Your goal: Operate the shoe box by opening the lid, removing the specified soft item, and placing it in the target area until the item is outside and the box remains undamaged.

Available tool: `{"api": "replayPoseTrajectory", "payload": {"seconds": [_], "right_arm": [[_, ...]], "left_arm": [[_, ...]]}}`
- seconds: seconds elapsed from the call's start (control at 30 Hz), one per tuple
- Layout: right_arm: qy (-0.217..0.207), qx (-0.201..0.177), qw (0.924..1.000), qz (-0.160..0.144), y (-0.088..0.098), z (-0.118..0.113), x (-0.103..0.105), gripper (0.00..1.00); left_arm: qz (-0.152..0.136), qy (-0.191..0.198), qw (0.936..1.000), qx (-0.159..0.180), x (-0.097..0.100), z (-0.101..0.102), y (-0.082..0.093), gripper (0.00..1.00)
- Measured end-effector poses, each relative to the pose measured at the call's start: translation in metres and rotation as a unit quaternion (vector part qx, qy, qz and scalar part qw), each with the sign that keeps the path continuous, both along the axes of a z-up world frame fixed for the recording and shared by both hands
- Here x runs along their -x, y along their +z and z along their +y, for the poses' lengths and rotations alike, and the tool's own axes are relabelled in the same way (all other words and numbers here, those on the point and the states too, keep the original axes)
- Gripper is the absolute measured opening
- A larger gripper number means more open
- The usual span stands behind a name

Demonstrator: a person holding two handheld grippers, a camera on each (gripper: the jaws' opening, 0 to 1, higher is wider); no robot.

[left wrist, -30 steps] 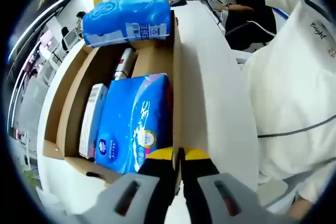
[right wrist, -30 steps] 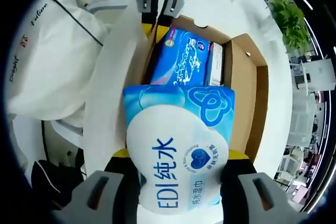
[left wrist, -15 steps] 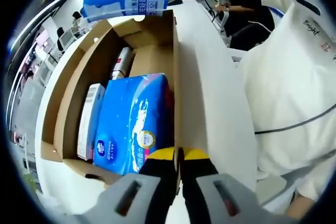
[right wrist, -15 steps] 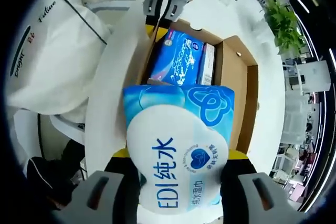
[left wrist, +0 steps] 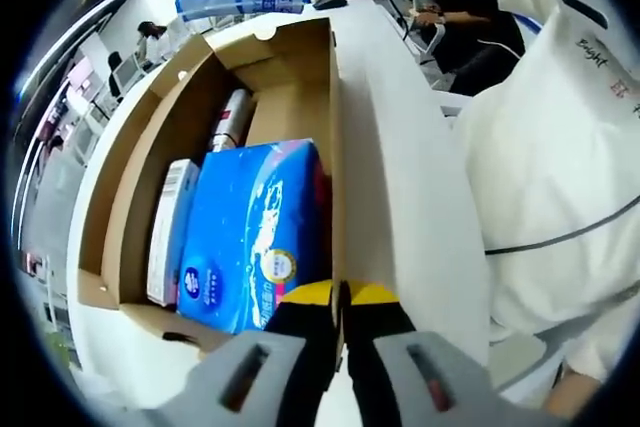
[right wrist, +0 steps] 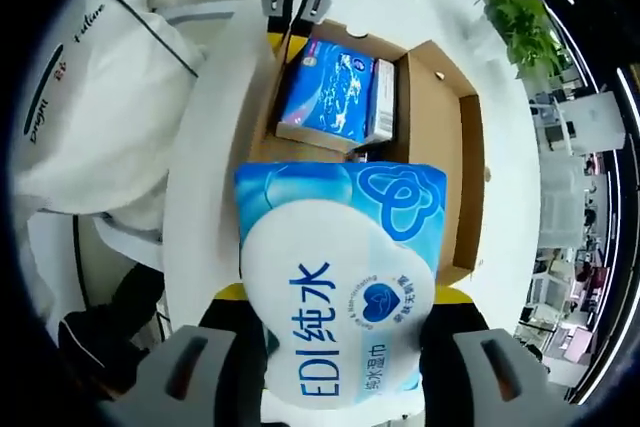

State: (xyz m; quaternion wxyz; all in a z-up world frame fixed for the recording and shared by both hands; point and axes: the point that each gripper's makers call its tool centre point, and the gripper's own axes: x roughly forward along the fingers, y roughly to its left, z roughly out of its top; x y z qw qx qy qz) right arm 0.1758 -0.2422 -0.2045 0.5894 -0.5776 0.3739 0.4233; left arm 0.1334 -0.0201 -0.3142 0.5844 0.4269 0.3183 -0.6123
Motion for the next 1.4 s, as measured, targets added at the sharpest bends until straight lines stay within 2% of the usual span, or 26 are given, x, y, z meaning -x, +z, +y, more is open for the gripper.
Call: {"api": "replayPoseTrajectory", "payload": {"seconds": [0.07, 0.17, 0.27, 0.53, 0.8, 1.03, 1.13, 1.23, 1.4], "right_arm": [[-0.014, 0.008, 0.9999, 0.004, -0.004, -0.01, 0.003, 0.6], [-0.014, 0.01, 0.9999, -0.001, -0.011, -0.014, 0.006, 0.6], [-0.024, -0.006, 0.9997, 0.0, -0.012, -0.021, 0.005, 0.6], [-0.039, -0.005, 0.9992, 0.001, -0.012, -0.044, 0.012, 0.6], [-0.04, 0.013, 0.999, -0.014, -0.015, -0.064, 0.011, 0.6], [-0.044, 0.018, 0.9988, -0.004, -0.029, -0.078, 0.013, 0.59], [-0.052, 0.017, 0.9985, 0.003, -0.029, -0.086, 0.014, 0.59], [-0.052, 0.036, 0.998, -0.004, -0.027, -0.095, 0.015, 0.58], [-0.066, 0.017, 0.9977, -0.002, -0.026, -0.1, 0.013, 0.58]], "left_arm": [[-0.001, -0.001, 1.0, -0.001, 0.0, 0.0, 0.0, 0.02], [-0.009, -0.008, 0.9999, 0.002, 0.001, 0.0, 0.0, 0.02], [-0.01, -0.003, 0.9999, 0.004, 0.0, -0.001, 0.0, 0.02], [-0.003, 0.002, 1.0, 0.001, -0.001, -0.001, 0.0, 0.02], [-0.005, 0.002, 1.0, 0.003, -0.001, -0.001, -0.001, 0.02], [0.003, 0.004, 1.0, -0.002, 0.0, -0.001, -0.001, 0.02], [-0.003, 0.002, 1.0, 0.004, -0.001, -0.001, 0.0, 0.02], [-0.003, 0.003, 1.0, 0.003, -0.001, -0.001, 0.0, 0.02], [-0.004, 0.0, 1.0, 0.008, -0.002, -0.001, 0.001, 0.02]]}}
